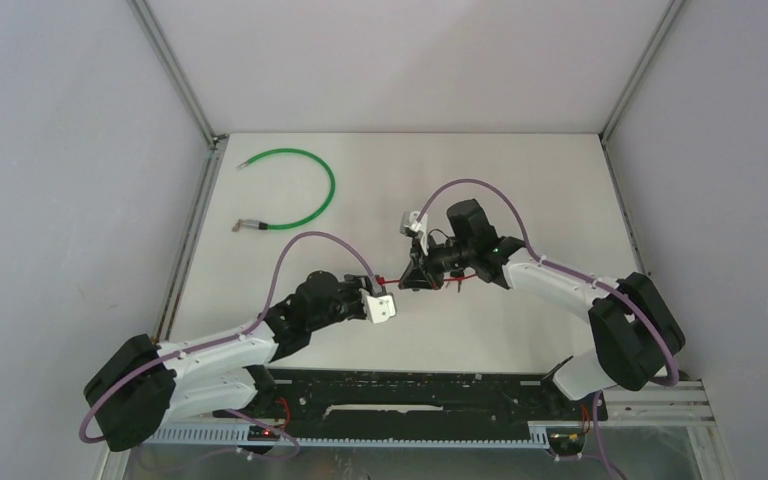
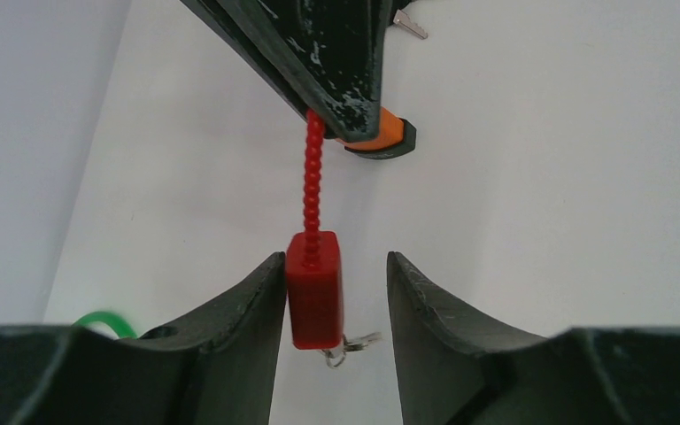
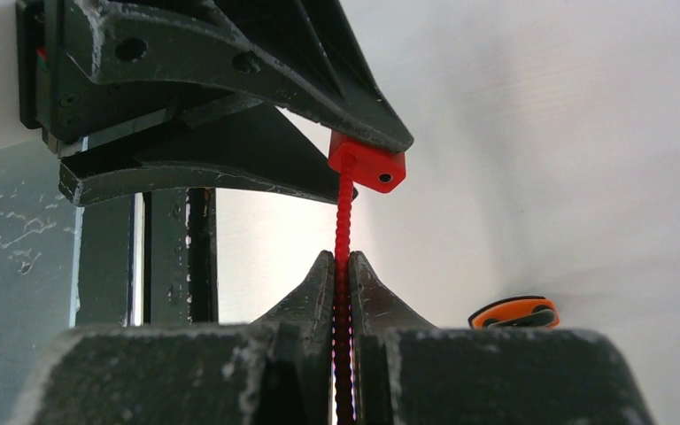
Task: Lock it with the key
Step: Lock the lock.
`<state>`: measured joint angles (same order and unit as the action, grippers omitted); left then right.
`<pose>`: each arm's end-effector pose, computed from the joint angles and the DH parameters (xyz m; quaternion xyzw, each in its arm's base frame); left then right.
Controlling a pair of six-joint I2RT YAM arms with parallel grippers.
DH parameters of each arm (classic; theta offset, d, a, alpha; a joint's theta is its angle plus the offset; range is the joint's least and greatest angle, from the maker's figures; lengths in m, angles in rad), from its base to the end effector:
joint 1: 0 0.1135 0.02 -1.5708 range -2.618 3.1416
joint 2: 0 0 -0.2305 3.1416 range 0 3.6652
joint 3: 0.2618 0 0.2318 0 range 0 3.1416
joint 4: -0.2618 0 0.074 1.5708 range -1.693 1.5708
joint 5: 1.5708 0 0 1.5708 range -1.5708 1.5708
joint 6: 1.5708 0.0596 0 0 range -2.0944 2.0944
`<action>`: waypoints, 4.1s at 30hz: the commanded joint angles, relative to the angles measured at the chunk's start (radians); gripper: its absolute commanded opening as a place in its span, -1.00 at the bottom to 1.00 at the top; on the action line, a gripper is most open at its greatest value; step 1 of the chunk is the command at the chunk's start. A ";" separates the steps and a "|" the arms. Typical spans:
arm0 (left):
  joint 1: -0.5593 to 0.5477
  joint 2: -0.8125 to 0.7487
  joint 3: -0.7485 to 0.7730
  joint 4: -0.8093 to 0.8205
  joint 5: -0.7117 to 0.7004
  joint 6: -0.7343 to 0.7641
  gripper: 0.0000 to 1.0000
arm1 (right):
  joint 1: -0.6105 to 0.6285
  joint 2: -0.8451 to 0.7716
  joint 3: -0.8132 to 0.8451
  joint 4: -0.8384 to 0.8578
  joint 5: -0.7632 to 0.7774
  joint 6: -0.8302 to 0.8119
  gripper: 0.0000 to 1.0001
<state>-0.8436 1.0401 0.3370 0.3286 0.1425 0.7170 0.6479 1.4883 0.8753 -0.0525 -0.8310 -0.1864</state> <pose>0.1510 -0.1825 0.1646 0.6084 0.5576 -0.0942 0.5568 0.2194 0.2213 0.1930 -0.4947 0.6807 0.4449 0.3065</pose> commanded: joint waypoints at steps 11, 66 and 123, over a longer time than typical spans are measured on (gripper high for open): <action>0.005 -0.005 -0.008 0.051 0.012 0.008 -0.19 | -0.010 -0.045 0.004 0.080 -0.020 0.015 -1.00; 0.099 0.146 0.150 0.179 -0.024 -0.257 -1.00 | 0.068 -0.215 -0.225 0.355 1.069 -0.026 0.36; 0.109 0.114 0.001 0.536 -0.036 -0.232 -1.00 | 0.066 -0.478 -0.300 0.599 0.959 0.179 -1.00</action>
<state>-0.7486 1.1481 0.3744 0.6449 0.1925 0.5255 0.7467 1.0912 0.5640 0.4232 0.2077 -0.1146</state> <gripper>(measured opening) 0.171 0.019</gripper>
